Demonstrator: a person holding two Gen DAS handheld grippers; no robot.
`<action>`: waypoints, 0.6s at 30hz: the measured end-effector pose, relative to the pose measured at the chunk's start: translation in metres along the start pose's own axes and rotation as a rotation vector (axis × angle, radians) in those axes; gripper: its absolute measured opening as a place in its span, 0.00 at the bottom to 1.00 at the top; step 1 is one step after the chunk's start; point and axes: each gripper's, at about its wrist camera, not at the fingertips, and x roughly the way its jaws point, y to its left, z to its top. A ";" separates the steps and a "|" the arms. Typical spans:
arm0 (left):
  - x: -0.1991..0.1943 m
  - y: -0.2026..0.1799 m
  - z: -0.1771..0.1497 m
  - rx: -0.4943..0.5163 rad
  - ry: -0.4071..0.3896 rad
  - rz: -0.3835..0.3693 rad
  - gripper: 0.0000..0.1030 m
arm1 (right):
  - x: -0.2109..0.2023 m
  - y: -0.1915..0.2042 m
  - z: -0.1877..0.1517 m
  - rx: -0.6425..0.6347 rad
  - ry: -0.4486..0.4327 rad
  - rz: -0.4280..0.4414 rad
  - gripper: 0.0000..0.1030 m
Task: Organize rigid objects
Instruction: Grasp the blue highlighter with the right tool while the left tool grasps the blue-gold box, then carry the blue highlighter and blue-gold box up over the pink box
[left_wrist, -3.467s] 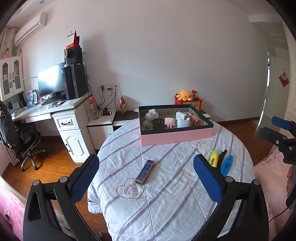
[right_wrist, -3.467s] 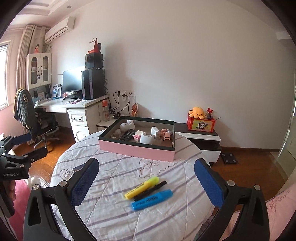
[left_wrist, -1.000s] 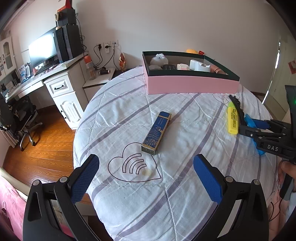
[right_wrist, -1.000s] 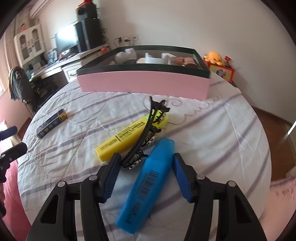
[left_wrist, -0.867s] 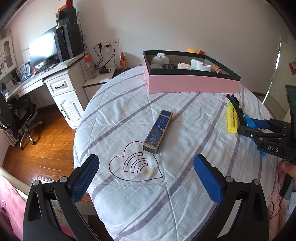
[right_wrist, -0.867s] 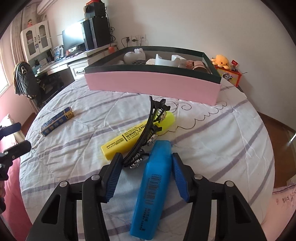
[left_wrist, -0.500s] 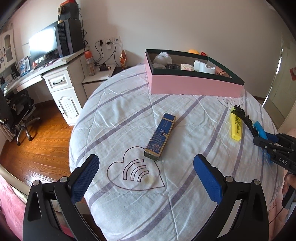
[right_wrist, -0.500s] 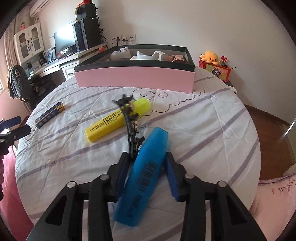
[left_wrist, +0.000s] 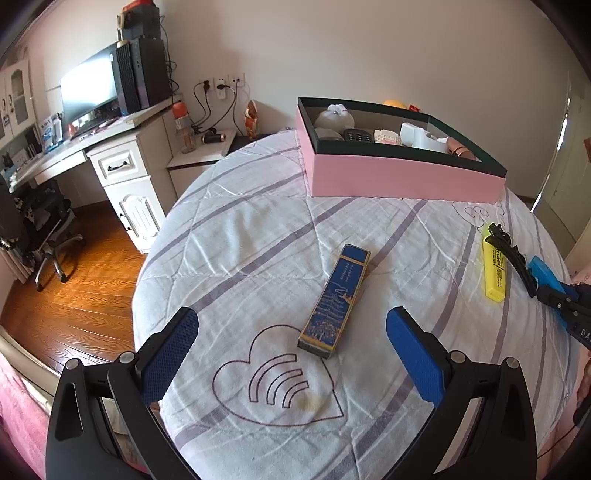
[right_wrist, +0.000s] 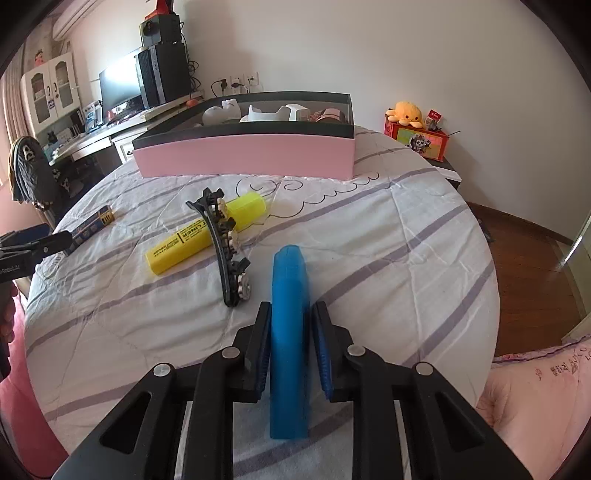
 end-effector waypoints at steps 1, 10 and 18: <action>0.002 -0.001 0.001 0.002 -0.002 -0.002 1.00 | 0.001 0.000 0.001 -0.003 -0.001 -0.003 0.21; 0.025 -0.010 0.002 0.064 0.023 0.018 0.70 | 0.009 -0.003 0.004 0.012 -0.033 -0.002 0.21; 0.023 -0.029 -0.001 0.153 -0.019 -0.007 0.25 | 0.007 -0.002 0.000 0.006 -0.064 0.001 0.21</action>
